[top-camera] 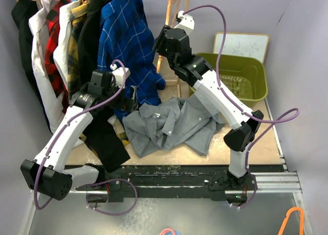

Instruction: Place the shirt on the hanger

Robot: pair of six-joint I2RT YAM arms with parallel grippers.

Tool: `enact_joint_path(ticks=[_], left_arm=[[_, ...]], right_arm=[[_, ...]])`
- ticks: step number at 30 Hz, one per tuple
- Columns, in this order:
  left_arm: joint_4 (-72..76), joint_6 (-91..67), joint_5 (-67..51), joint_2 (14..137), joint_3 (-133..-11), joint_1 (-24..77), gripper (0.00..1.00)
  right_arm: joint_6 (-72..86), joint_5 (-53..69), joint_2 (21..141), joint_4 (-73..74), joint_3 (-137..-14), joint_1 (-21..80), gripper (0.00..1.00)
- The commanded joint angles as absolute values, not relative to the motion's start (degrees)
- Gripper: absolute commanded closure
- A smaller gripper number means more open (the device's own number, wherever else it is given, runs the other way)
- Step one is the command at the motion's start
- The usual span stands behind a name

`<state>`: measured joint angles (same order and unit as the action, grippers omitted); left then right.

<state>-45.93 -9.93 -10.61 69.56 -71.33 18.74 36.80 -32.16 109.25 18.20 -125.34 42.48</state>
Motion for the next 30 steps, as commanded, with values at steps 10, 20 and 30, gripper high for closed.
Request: enact_joint_path(ticks=[10,20,30], left_arm=[[-43.8,-9.5,-12.3,67.3,-70.2,18.6,0.01],[-45.8,-5.9,-7.8,68.7,-70.3,24.3,0.01],[-48.8,-15.1,-4.5,79.8,-78.6,29.0,0.01]], right_arm=[[23.5,-26.6,102.5,13.0,-122.4,43.0,1.00],[14.1,-23.0,94.4,4.0,-114.8,43.4,1.00],[6.8,-19.9,81.6,0.6,-98.4,43.6,1.00]])
